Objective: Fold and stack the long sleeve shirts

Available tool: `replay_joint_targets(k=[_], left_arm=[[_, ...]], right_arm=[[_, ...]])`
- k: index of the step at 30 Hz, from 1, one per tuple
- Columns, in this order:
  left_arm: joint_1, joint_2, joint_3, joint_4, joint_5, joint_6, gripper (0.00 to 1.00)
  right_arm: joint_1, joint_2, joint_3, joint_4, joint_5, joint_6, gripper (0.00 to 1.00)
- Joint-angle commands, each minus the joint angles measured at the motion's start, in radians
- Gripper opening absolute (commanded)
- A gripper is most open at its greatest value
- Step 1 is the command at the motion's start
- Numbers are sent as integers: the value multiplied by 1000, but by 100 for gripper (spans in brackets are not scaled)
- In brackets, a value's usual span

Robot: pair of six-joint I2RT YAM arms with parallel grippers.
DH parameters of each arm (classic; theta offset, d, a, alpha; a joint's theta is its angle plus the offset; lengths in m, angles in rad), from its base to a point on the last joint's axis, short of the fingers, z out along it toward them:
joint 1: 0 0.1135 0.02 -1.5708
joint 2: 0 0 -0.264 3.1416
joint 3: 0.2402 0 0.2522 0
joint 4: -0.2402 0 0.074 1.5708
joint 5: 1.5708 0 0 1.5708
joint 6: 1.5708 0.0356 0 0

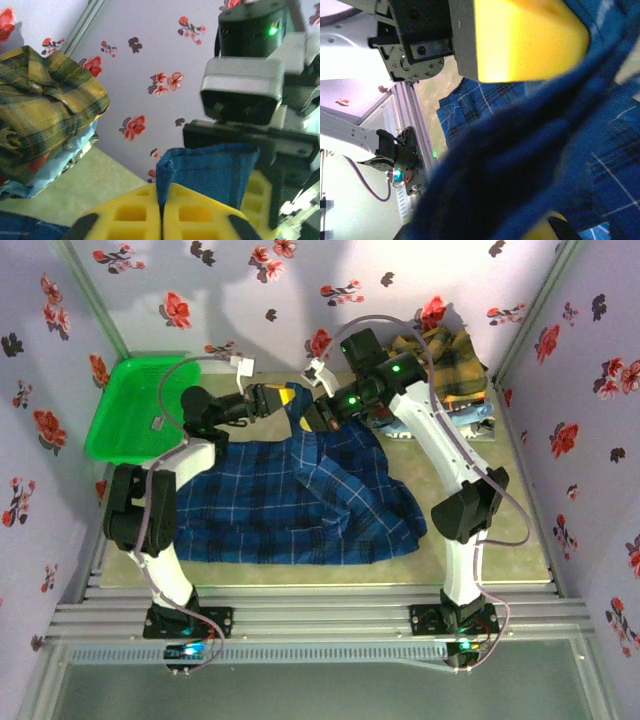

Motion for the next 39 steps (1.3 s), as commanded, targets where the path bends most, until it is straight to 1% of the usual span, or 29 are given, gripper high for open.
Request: replay_joint_targets(k=[1,3,4,5,6,7,8,11,15,18,19,21,22,23,25,28,31,36,39], left_arm=[[12,-54,71,3,-33,27,0],[21,-85,82,-98,-84,103,0],[23,-111,86,-180,-109,187,0],[22,-140,93,-326,-145,291,0],[21,-163,100,-438,-179,383,0],[16,-182,113,-533,-212,471,0],[16,-191,128,-604,-246,531,0],[17,-199,162,-735,-344,607,0],[1,-199,180,-774,-402,636,0],[-11,-215,178,-842,-477,697,0],[-11,-222,168,-850,-501,701,0],[-12,-238,153,-854,-528,705,0],[-12,-245,147,-866,-548,709,0],[-10,-251,143,-884,-568,715,0],[-9,-260,136,-906,-599,722,0],[-7,-272,119,-916,-634,726,0],[-6,-286,98,-898,-633,733,0],[1,-338,37,-908,-624,767,0],[5,-379,-14,-929,-608,771,0]], right_arm=[[-8,-2,50,-16,79,-8,0],[-18,6,75,-24,158,2,0],[-24,11,88,-24,206,11,0],[-30,15,97,-22,257,20,0],[-34,19,106,-17,304,29,0],[-36,27,116,-14,346,33,0],[-36,36,128,-10,388,39,0],[-37,62,149,16,491,68,0],[-38,87,167,68,572,119,0],[-34,93,169,126,668,138,0],[-34,91,167,146,682,144,0],[-34,90,162,195,693,159,4],[-33,95,162,212,695,166,4],[-31,97,163,228,708,170,4],[-28,101,157,259,742,187,1],[-28,99,135,326,729,210,0],[-24,103,131,358,683,207,1],[-22,80,108,273,698,176,1],[-16,11,10,250,681,171,1]])
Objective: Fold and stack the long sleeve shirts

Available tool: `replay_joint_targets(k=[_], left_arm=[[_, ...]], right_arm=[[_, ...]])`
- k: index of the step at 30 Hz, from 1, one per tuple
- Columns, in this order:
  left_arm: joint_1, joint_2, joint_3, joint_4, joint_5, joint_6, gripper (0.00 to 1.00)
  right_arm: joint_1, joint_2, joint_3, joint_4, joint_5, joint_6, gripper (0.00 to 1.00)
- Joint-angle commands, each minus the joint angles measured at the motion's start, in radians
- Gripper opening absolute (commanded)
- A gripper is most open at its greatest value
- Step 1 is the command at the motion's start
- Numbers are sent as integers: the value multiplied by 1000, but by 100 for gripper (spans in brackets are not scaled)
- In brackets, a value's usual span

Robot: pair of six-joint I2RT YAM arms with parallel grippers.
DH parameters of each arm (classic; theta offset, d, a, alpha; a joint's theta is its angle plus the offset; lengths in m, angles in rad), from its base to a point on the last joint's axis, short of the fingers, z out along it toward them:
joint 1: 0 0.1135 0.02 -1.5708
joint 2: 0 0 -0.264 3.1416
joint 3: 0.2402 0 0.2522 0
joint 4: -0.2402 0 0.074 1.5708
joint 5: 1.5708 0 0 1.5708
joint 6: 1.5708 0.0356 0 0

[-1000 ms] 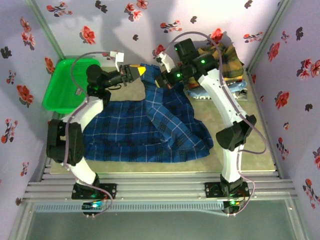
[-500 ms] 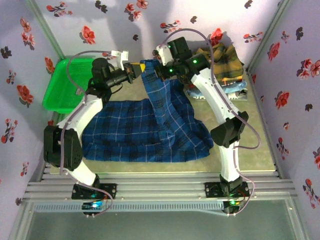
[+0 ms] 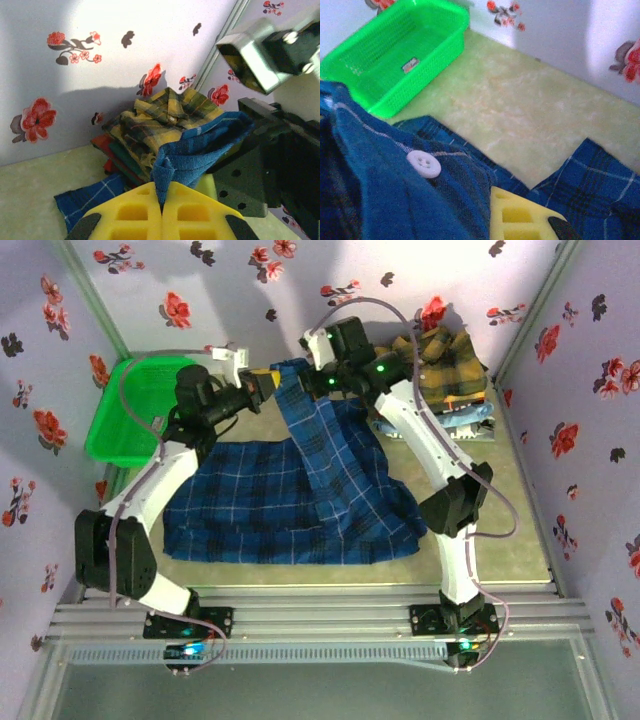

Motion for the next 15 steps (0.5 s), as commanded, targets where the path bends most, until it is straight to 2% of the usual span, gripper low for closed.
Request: replay_joint_targets(k=[1,7,11,15], left_arm=[[43,-85,-64,-40,-38,42,0],[43,-175,-192,-16,0,-3,0],[47,-266,-287,-88,-17,23,0],[50,-368,-405,-139,-42,8,0]], right_arm=[[-48,-105,-115,-55,137,0,1],[-1,-263,-336,-78,86,64,0],[89,-327,-456,-107,17,125,0],[169,-373,-598,-57,-44,276,0]])
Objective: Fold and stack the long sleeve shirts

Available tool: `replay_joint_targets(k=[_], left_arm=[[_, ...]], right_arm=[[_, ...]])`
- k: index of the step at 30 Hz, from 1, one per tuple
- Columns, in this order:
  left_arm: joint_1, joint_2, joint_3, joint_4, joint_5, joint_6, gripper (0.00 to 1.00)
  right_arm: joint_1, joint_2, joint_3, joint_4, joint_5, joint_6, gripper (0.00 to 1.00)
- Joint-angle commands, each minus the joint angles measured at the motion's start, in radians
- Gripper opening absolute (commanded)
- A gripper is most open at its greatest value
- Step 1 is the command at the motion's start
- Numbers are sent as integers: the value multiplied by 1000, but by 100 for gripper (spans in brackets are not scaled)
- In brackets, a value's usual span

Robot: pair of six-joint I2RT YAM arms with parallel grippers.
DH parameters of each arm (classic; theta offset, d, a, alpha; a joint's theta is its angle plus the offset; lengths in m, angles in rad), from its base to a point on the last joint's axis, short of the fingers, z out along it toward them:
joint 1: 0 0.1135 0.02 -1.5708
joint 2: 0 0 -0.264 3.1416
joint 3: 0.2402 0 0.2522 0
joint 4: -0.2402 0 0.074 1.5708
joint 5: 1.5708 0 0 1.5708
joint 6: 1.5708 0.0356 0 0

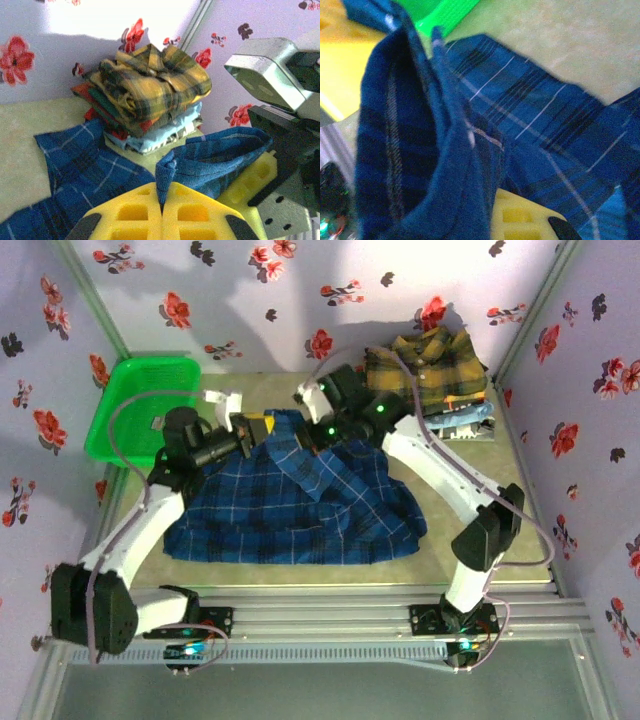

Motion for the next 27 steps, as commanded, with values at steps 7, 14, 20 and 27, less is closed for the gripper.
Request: replay_joint_targets(k=[7,14,20,27], left_arm=[[53,-268,-212,-186,-235,-41,26],[52,-468,-289,-338,-356,-148,54],[51,-517,-221,-563,-416,-300,65],[49,-545,-133,-776,-405,-340,71]], right_arm=[[125,-106,-284,83,-37,403,0],[238,-100,-322,86,-74,526,0],[325,-90,-396,135,-84,592,0],[426,-6,-403,258,131,728,1]])
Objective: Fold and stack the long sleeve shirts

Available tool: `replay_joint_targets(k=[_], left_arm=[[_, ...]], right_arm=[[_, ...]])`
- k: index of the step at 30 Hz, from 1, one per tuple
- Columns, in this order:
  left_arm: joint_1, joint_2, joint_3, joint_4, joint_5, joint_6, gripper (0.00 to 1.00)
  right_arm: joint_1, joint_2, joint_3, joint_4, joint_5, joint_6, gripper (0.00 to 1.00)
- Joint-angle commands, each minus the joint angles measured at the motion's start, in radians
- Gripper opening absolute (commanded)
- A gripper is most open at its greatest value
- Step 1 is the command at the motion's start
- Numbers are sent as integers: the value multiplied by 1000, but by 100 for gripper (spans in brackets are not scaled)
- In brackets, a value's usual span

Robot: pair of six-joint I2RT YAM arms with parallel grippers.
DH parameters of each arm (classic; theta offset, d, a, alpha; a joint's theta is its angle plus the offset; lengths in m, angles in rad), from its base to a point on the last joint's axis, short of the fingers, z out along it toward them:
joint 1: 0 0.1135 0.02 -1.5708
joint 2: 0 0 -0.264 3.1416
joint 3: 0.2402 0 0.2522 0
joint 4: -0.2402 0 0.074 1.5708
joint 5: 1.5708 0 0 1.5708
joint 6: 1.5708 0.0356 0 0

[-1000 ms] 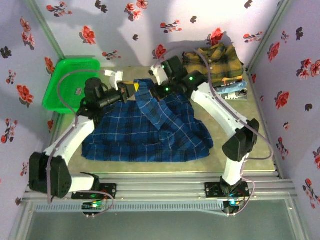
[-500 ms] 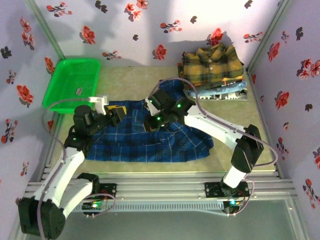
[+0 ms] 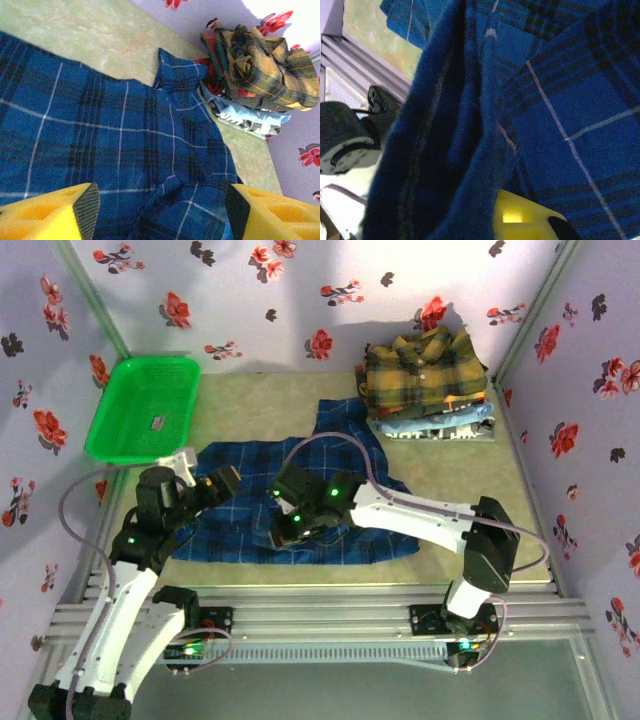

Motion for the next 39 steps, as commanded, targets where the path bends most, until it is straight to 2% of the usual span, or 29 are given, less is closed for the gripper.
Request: replay_joint_targets(k=[1,7,12,24,30,33,39], left_arm=[[0,-28,68,-154,-16,-28,71],[-2,-72,82,-210,15,-30,71],[-1,-137,110,-335,-60,-56,71],[-2,-263,180,-464,-145,-91,71],[-1,-291,187,-517,-168,-96,72],[-1,-319,177,-531,-186,-101,72],[-2,-355,167,-613,-211,-122,73]], right_arm=[[32,68,13,91,154,115,1],[65,171,76,211,337,207,1],[67,289,276,184,421,191,0],[96,507,578,157,424,194,3],[107,569,601,178,395,221,7],[122,585,575,226,392,250,12],[131,585,558,289,321,287,42]])
